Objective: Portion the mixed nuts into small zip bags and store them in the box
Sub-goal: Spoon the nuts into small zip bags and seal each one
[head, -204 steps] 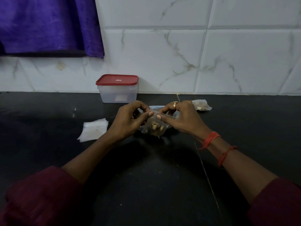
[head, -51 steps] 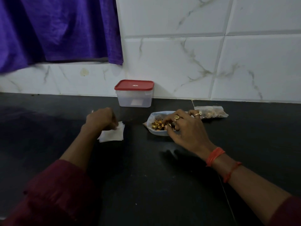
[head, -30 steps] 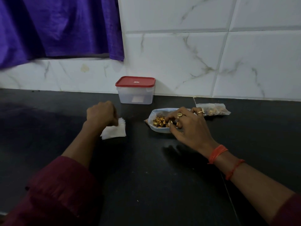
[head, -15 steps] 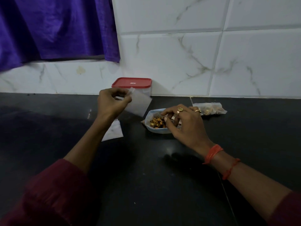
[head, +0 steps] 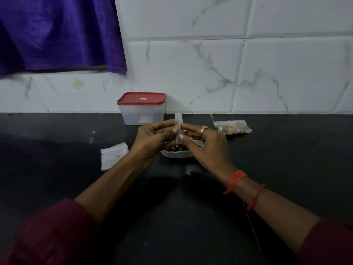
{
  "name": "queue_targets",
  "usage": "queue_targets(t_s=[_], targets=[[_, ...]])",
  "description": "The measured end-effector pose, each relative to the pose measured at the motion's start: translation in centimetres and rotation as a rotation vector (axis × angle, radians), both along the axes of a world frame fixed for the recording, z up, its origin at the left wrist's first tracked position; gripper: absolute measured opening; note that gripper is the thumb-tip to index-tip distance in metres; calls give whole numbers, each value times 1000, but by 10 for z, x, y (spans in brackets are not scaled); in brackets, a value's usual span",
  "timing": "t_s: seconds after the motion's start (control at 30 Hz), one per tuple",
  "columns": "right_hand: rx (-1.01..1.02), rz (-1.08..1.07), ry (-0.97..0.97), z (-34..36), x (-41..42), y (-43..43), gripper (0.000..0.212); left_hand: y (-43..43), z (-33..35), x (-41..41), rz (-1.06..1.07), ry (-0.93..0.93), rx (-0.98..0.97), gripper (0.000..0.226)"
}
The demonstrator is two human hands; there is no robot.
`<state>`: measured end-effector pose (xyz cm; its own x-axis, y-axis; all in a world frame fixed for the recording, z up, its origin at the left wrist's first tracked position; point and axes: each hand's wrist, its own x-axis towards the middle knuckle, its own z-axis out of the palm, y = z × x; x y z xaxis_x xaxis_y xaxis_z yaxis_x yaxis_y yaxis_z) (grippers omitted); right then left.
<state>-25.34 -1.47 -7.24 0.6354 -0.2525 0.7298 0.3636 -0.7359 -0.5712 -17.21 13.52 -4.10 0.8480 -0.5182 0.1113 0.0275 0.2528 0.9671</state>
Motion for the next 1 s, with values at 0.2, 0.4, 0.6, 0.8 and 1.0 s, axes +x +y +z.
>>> queue_targets(t_s=[0.2,0.4,0.6,0.8,1.0], targets=[[-78,-15,-54,-1,1,2,32,1,-2,-2,-20,49,11,37],[175,147,60,1,0,2,25,3,-4,4,-27,-67,12,38],[238,24,84,0,0,1,6,2,-6,2,19,-191,106,23],[129,-58,51,0,-1,6,6,-1,-8,0,107,-226,144,12],[79,-216,15,2,4,4,10,-4,-9,0,169,-237,174,15]])
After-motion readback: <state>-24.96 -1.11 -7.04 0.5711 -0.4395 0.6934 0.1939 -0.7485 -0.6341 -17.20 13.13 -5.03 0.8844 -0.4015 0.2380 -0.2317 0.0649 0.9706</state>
